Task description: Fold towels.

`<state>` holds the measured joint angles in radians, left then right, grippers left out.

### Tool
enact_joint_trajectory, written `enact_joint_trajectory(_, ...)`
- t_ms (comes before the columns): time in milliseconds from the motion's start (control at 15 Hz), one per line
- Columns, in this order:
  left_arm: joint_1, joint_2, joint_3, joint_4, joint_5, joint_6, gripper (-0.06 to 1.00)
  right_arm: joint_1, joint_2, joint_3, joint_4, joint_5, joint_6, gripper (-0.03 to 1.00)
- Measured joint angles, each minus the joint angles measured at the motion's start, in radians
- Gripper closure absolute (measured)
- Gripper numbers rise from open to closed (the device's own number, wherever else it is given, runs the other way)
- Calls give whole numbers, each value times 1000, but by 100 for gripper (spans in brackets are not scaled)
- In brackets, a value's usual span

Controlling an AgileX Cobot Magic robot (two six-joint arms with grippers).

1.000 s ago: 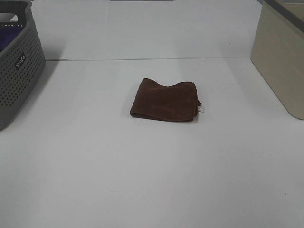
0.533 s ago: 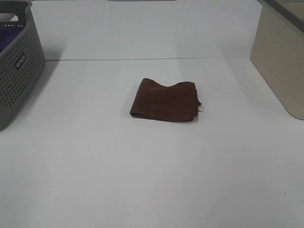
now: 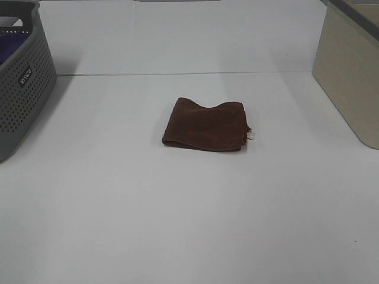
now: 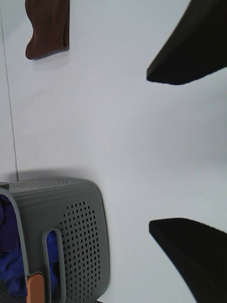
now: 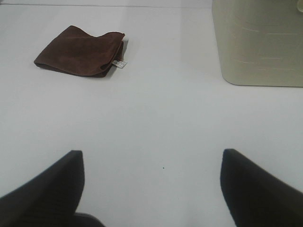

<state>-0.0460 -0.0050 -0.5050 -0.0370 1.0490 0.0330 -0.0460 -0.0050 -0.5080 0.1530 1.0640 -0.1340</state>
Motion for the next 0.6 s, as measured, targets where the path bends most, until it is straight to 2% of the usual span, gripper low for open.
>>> enact_joint_trajectory(600, 0, 0, 0, 0, 0, 0, 22, 0, 0, 0, 0, 0, 0, 20)
